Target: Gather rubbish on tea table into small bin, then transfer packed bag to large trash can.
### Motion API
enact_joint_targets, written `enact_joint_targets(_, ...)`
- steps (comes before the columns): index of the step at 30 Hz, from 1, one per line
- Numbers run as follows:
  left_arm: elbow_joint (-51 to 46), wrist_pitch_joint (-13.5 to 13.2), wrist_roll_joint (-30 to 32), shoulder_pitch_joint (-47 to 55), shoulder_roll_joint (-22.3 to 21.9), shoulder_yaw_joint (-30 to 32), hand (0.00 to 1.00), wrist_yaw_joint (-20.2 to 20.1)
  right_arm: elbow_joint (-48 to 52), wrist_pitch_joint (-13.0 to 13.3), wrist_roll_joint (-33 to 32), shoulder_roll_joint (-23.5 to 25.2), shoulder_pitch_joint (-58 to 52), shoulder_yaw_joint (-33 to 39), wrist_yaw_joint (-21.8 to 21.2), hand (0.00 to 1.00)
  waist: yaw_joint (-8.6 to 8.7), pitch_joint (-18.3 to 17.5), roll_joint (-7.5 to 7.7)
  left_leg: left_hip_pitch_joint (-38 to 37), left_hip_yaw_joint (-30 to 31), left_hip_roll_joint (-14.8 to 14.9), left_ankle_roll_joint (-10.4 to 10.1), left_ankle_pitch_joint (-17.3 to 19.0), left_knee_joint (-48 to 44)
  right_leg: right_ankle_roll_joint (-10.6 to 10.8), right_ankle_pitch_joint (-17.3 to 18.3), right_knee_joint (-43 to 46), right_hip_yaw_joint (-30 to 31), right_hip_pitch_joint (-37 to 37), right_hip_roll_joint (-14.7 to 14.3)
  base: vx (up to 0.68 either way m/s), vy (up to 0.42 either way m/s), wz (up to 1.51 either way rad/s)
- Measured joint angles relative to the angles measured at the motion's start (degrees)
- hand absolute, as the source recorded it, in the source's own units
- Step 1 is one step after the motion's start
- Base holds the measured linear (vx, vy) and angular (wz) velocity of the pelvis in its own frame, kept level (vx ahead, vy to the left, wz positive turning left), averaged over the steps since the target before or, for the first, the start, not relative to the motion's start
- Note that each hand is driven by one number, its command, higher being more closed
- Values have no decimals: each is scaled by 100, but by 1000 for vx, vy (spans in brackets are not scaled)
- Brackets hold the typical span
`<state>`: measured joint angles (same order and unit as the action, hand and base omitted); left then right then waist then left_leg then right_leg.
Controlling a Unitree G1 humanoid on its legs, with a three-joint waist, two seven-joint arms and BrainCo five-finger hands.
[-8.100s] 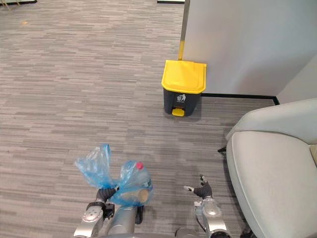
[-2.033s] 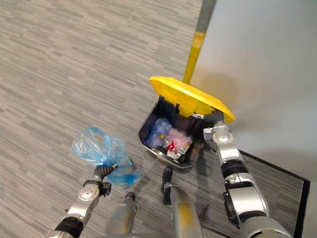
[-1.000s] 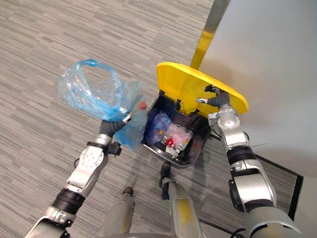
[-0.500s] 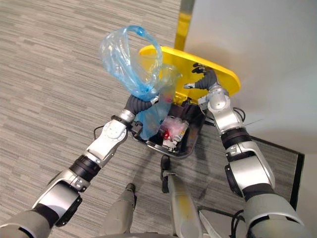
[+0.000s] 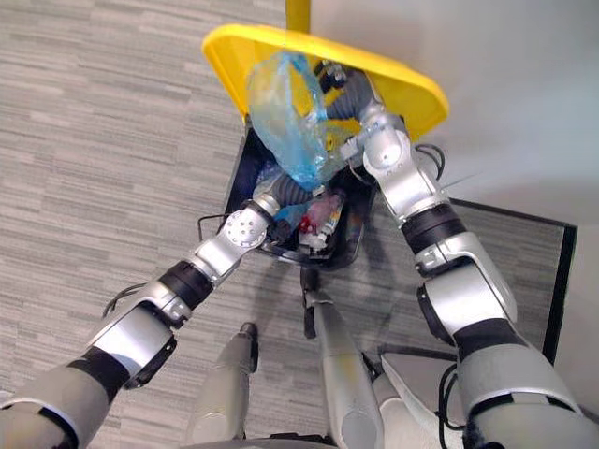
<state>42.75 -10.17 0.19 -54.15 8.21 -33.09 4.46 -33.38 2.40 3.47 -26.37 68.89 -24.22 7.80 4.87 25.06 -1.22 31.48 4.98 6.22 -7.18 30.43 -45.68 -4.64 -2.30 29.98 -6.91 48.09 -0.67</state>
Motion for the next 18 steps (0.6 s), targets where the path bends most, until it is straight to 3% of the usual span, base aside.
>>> enact_joint_targets(1, 84, 48, 93, 14, -39, 37, 0, -4, -1, -1, 76, 19, 47, -94, 11, 0, 34, 50, -12, 98, -76, 4, -3, 17, -150, 2, 1, 66, -6, 57, 56, -124, 133, 12)
enact_joint_targets(3, 303, 135, 347, 72, -40, 121, 0, -27, 13, 1, 191, 303, 67, -172, 99, 0, 34, 92, 27, 304, -217, -23, 188, 119, -216, 102, -66, 113, 74, 208, 127, -186, 162, 7)
enact_joint_targets(5, 320, 205, 510, 152, -41, 172, 0, -27, 32, 11, 262, 495, 87, -216, 104, 0, 20, 93, 29, 360, -325, -3, 204, 133, -109, 111, -138, -65, 86, 234, 177, -108, 80, 7)
enact_joint_targets(7, 378, 259, 750, 178, -42, 321, 0, -22, 64, 71, 402, 678, 113, -359, 126, 0, 17, 90, 25, 361, -402, 203, 191, 155, -236, 113, -164, -60, 71, 356, 90, 24, 38, -18)
enact_joint_targets(12, 534, 373, 1264, 212, -257, 405, 0, 9, 45, 108, 611, 698, 117, -369, 206, 0, 50, 87, 36, 412, -510, 167, 197, 163, -121, 119, -177, 45, 143, 523, 116, 45, 63, -11)
enact_joint_targets(18, 532, 371, 1403, 210, -398, 524, 0, 96, 45, 108, 779, 572, 7, -360, 207, 0, 73, 86, 34, 189, -497, 141, 199, 160, -9, 93, -156, 121, 79, 339, 205, 46, 56, 6)
